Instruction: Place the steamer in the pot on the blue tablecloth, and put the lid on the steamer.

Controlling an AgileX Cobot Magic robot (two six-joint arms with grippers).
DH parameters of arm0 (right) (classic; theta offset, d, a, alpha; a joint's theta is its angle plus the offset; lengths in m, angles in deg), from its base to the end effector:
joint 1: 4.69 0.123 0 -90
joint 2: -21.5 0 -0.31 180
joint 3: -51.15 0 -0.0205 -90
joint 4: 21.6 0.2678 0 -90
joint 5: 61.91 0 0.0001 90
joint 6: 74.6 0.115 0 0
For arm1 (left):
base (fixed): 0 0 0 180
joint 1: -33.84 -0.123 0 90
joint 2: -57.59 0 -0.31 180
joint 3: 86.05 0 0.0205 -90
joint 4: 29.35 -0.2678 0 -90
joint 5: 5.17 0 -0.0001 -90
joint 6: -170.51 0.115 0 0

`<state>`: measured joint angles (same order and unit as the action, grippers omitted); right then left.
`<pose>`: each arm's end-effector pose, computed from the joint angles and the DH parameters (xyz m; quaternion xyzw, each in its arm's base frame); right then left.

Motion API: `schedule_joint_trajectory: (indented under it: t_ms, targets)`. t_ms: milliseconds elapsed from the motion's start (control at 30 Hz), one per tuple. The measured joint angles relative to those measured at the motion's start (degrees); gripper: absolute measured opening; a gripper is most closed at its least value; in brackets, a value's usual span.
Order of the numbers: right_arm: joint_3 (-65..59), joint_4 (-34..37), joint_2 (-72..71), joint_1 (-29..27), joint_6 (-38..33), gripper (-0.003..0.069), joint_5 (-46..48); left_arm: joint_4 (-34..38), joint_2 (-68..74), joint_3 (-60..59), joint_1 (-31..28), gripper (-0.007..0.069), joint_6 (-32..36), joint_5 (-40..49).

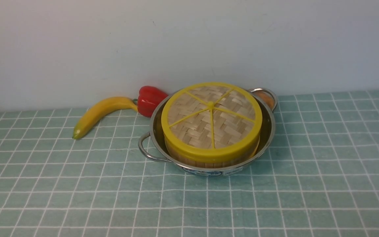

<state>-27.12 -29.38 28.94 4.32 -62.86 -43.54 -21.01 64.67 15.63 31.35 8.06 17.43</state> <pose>0.0695 0.0060 0.1759 -0.0189 0.7873 0.0550 0.6138 0.0672 -0.0035 0.1680 0.0682 0.8049 0.0409 0.5881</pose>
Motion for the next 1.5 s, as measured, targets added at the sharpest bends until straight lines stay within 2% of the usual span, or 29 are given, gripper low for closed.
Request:
schedule_joint_trajectory:
  t_ms: [367, 1500]
  targets:
    - [0.0, -0.04, 0.0, 0.0, 0.0, 0.0249, 0.0, 0.0, 0.0, 0.0, 0.0, 0.0149, 0.0, -3.02]
    - [0.0, -0.04, 0.0, 0.0, 0.0, 0.0249, 0.0, 0.0, 0.0, 0.0, 0.0, 0.0181, 0.0, -3.16]
